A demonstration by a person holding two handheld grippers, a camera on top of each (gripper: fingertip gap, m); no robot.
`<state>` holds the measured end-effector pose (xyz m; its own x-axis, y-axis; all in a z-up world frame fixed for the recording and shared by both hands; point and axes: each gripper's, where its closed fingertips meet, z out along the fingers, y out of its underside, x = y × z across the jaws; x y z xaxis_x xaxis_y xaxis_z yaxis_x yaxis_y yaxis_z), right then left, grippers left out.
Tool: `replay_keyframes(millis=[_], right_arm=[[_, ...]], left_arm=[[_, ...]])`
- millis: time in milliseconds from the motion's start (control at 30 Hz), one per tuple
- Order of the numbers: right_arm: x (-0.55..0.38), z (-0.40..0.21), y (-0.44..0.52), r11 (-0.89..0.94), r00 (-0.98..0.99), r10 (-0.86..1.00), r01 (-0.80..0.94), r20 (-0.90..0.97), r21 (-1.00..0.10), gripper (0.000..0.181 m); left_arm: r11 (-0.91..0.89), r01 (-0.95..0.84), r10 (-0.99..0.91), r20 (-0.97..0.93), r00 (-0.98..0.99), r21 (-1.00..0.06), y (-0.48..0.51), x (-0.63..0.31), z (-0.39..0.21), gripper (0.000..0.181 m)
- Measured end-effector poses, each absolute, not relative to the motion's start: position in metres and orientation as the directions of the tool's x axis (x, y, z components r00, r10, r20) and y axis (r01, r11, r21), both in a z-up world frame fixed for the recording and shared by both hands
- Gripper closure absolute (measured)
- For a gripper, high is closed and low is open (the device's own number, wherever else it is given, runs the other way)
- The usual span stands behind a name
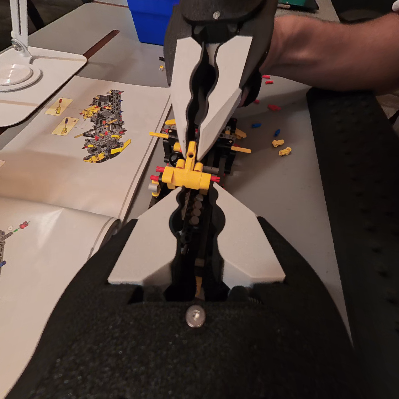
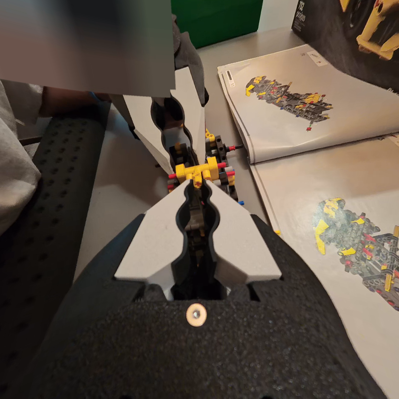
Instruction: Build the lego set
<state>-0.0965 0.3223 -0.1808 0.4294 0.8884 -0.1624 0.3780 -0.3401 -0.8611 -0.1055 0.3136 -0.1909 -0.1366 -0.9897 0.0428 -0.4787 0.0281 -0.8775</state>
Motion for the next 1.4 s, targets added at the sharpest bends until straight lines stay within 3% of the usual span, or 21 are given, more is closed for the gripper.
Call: replay_keyframes(millis=[467, 833, 1100, 1267, 1400], right_arm=[[-0.094, -0.169, 0.322, -0.397, 0.411, 0.870, 0.260, -0.271, -0.880, 0.171], [-0.090, -0.179, 0.322, -0.350, 0.439, 0.880, 0.342, -0.181, -0.872, 0.178], [-0.086, -0.167, 0.325, -0.329, 0.445, 0.877, 0.285, -0.179, -0.901, 0.175], [-0.045, -0.141, 0.334, -0.404, 0.665, 0.706, 0.094, -0.245, -0.910, 0.171], [-0.011, -0.147, 0.339, -0.411, 0.839, 0.458, -0.094, -0.295, -0.907, 0.171]], left_arm=[[-0.001, -0.473, -0.987, 0.078, -0.142, -0.881, 0.313, -0.105, -0.191, 0.160], [-0.001, -0.468, -0.987, 0.076, -0.141, -0.884, 0.314, -0.106, -0.190, 0.158], [-0.008, -0.455, -0.987, 0.080, -0.138, -0.891, 0.316, -0.108, -0.185, 0.158], [-0.046, -0.444, -0.987, 0.108, -0.115, -0.895, 0.323, -0.115, -0.178, 0.154], [-0.081, -0.397, -0.980, 0.146, -0.135, -0.914, 0.320, -0.116, -0.166, 0.154]])
